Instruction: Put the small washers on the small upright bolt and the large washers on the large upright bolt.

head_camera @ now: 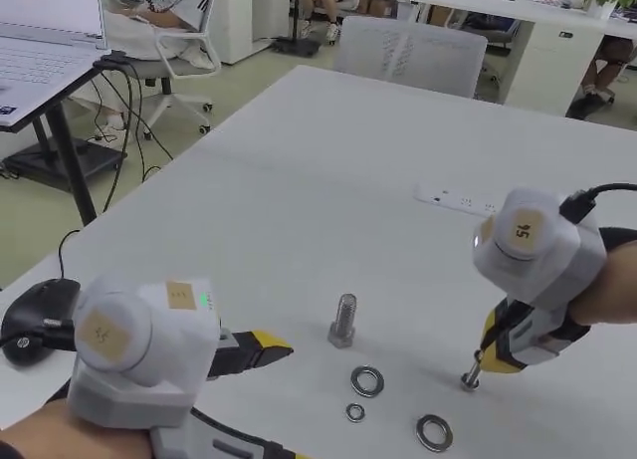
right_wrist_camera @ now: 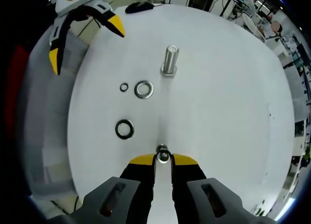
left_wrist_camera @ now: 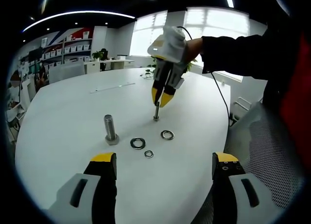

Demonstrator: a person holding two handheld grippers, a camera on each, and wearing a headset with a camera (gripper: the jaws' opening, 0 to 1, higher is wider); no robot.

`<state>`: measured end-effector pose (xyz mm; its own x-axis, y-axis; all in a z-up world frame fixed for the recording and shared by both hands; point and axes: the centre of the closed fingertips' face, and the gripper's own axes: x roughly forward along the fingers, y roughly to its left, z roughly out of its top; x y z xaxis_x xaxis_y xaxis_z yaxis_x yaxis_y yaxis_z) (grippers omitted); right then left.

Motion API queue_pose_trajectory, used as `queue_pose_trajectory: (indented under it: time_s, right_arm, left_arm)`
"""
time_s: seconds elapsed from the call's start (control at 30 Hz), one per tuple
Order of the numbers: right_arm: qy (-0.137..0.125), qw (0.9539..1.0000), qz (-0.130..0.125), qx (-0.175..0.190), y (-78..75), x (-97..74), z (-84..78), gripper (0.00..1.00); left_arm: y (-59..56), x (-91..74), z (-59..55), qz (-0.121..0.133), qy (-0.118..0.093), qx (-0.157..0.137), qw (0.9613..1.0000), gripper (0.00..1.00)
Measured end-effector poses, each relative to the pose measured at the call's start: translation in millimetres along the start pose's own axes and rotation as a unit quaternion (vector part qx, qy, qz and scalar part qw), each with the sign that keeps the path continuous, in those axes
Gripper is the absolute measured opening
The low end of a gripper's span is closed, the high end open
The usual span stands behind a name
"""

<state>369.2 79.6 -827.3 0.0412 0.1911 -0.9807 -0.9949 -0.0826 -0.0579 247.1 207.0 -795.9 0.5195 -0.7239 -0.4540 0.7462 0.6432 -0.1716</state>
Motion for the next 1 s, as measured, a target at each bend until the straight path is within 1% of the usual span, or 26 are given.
queue_pose_trajectory:
  time_s: [0.53,1.0]
  right_arm:
    - [0.010,0.9999,0.009,0.007,0.1,24.2,-7.2,0.13]
    - [0.017,0.9998,0.011,0.006,2.8,36.7,-9.0,0.13]
  left_arm:
    - [-0.1,0.2,-1.6,0.000,0.002,-0.001,1.0000,0.80]
    - [0.3,-0.6,-1.6,0.003,0.000,-0.002,1.0000,0.80]
